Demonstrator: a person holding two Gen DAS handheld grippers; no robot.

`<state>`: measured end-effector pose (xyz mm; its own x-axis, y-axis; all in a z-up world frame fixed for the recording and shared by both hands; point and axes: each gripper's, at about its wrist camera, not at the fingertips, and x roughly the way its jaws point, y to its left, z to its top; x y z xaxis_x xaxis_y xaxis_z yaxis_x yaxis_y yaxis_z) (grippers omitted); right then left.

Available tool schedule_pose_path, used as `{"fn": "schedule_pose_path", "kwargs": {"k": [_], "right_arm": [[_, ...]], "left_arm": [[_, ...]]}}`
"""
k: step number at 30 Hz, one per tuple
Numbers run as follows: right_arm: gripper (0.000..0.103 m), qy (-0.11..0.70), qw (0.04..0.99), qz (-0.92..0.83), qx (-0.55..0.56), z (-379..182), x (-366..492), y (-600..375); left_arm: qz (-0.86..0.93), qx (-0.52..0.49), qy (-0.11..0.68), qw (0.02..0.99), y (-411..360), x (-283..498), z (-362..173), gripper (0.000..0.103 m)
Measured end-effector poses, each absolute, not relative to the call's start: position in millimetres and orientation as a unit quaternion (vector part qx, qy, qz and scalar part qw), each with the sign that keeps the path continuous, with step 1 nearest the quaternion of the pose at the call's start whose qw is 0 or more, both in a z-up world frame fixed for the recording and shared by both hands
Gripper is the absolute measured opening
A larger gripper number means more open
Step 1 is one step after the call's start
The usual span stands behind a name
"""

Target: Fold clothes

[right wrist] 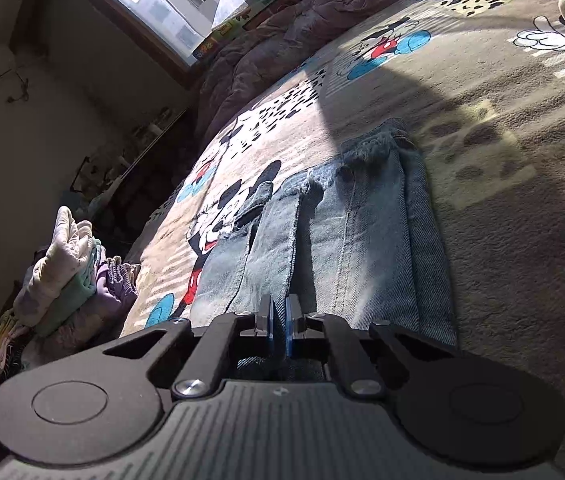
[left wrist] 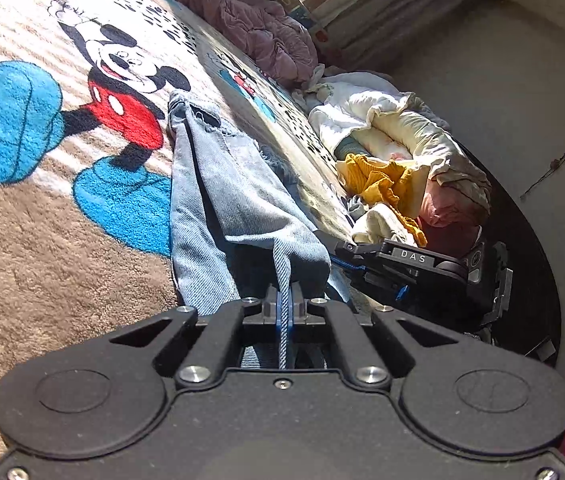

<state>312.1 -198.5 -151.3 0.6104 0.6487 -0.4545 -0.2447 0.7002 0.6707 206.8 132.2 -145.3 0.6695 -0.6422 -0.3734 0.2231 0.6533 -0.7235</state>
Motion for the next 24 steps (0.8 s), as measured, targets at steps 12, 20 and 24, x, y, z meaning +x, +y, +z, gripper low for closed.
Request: {"fn": "schedule_pose_path", "kwargs": {"k": [12, 20, 24], "right_arm": [[0.007, 0.358, 0.865, 0.250, 0.245, -153, 313, -197], [0.015, 0.357, 0.876, 0.248, 0.210, -130, 320, -187], [0.026, 0.356, 0.881, 0.247, 0.193, -119, 324, -182]], "left_arm": [[-0.246, -0.375, 0.342, 0.826, 152, 204, -157, 0.000], [-0.254, -0.396, 0.335, 0.816, 165, 198, -154, 0.030], [-0.255, -0.394, 0.319, 0.823, 171, 211, -141, 0.030]]}}
